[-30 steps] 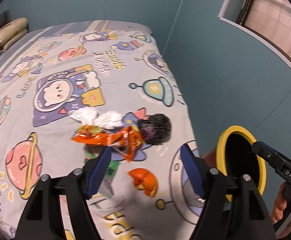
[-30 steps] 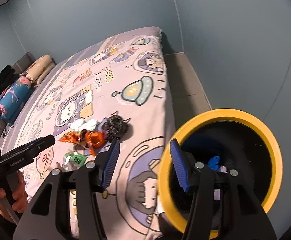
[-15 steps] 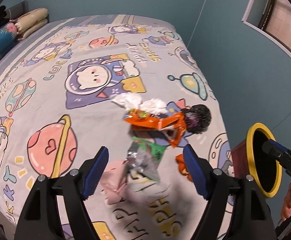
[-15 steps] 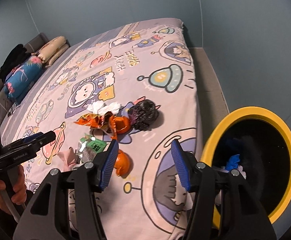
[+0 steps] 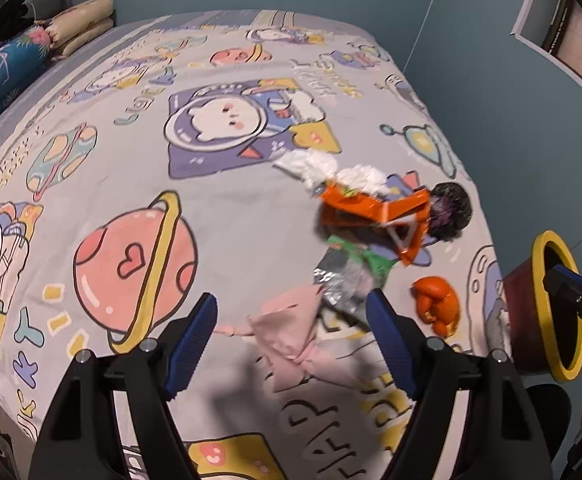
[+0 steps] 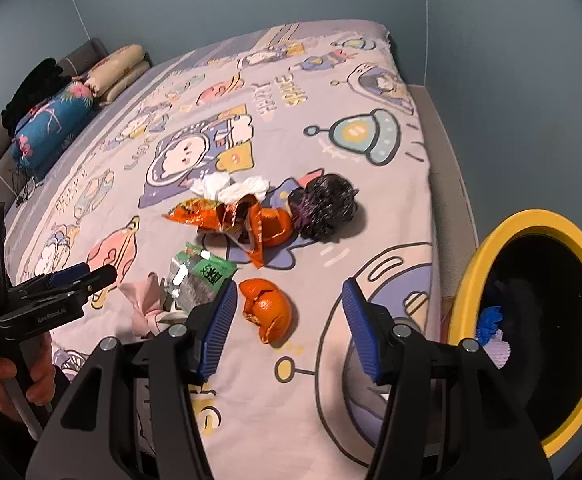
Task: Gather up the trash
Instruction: 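Move both tools back over the trash on the bed, then grasp the pink cloth with the left tool while the right tool grasps the orange peel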
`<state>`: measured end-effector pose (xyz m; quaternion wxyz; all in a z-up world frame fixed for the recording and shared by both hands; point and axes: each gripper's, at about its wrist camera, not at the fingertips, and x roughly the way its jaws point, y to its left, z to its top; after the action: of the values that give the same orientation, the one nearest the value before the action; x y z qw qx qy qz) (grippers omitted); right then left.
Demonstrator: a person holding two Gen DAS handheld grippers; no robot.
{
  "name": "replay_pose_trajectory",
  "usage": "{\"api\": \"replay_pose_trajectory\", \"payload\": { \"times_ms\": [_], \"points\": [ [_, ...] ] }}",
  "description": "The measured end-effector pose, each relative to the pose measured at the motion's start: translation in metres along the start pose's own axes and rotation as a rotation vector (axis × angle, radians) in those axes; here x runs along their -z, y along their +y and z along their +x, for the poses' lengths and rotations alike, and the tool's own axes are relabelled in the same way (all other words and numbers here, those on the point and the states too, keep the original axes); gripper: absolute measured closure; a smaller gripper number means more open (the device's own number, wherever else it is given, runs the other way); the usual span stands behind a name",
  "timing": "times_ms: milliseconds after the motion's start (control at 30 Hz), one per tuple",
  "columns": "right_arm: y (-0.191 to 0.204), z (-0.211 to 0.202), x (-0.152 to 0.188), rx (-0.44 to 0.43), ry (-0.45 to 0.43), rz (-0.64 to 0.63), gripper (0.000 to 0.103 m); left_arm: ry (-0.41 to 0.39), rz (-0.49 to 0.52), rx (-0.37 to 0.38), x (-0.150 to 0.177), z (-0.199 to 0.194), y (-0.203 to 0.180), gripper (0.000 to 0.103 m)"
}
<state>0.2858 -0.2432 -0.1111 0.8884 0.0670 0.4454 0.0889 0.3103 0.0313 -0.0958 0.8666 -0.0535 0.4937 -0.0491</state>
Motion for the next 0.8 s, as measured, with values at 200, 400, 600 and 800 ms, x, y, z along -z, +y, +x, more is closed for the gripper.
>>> {"api": "replay_pose_trajectory", "payload": {
  "times_ms": [200, 400, 600, 800],
  "points": [
    [0.011, 0.021, 0.004, -0.007, 0.042, -0.024, 0.051, 0.040, -0.017, -0.011, 0.010, 0.019, 0.014, 0.030],
    [0.022, 0.044, 0.009, -0.006, 0.091, -0.053, 0.051, 0.069, -0.015, -0.007, 0.018, 0.034, 0.018, 0.030],
    [0.032, 0.068, 0.013, 0.002, 0.141, -0.076, 0.051, 0.106, -0.024, -0.004, 0.024, 0.051, 0.020, 0.030],
    [0.033, 0.086, 0.014, 0.026, 0.167, -0.087, 0.051, 0.124, -0.038, -0.011, 0.024, 0.062, 0.025, 0.030]
  ]
}}
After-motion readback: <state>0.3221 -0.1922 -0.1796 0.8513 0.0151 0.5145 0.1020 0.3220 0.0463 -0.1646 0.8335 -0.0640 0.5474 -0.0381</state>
